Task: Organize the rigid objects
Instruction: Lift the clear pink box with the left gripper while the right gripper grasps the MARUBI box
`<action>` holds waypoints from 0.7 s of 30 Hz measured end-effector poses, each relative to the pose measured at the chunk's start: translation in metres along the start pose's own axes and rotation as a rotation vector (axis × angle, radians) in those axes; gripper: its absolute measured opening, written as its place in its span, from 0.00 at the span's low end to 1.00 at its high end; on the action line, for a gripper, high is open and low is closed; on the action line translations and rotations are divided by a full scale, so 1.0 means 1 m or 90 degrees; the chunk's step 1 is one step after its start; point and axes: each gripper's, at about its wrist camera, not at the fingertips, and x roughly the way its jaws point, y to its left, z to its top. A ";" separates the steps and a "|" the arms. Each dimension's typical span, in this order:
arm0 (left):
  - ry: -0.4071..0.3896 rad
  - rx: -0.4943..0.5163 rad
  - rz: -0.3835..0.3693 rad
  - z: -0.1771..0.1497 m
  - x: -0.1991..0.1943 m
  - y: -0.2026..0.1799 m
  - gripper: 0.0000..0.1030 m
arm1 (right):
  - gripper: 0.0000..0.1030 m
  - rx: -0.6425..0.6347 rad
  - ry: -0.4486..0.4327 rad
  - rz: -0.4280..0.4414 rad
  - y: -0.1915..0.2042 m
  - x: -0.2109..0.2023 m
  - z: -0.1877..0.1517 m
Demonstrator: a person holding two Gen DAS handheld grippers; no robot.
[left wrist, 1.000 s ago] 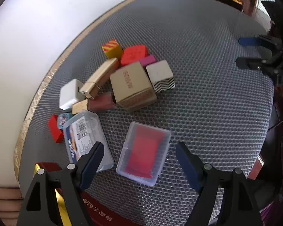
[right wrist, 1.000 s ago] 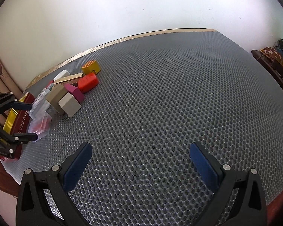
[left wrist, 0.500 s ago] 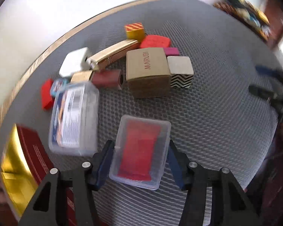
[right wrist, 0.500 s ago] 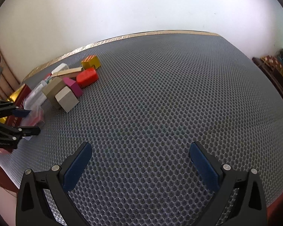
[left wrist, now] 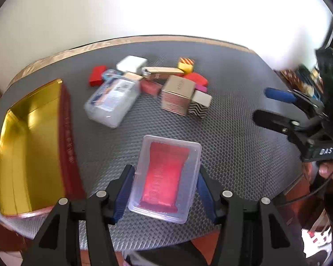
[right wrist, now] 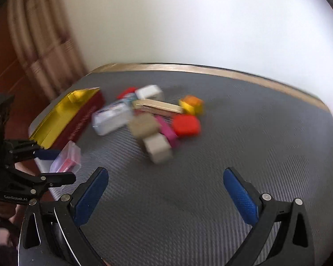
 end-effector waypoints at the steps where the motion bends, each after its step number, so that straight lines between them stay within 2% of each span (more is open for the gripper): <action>1: -0.003 -0.014 0.003 0.008 -0.002 0.001 0.55 | 1.00 -0.020 0.007 0.009 0.008 0.005 0.010; 4: -0.014 -0.052 0.013 0.010 -0.020 -0.005 0.55 | 0.98 -0.084 0.020 0.034 0.031 0.015 0.025; 6: -0.028 -0.070 0.032 0.007 -0.034 0.005 0.55 | 0.97 -0.124 0.034 0.039 0.041 0.027 0.033; 10: -0.046 -0.086 0.070 0.002 -0.049 0.022 0.55 | 0.91 -0.134 0.068 0.064 0.043 0.043 0.045; 12: -0.051 -0.098 0.080 0.003 -0.053 0.032 0.55 | 0.83 -0.145 0.086 0.077 0.046 0.054 0.051; 13: -0.053 -0.105 0.084 0.003 -0.055 0.035 0.55 | 0.72 -0.151 0.094 0.075 0.048 0.059 0.052; 14: -0.056 -0.111 0.086 0.002 -0.055 0.038 0.55 | 0.67 -0.159 0.104 0.070 0.049 0.064 0.054; 21: -0.077 -0.142 0.092 0.004 -0.067 0.056 0.55 | 0.67 -0.183 0.135 0.054 0.047 0.079 0.063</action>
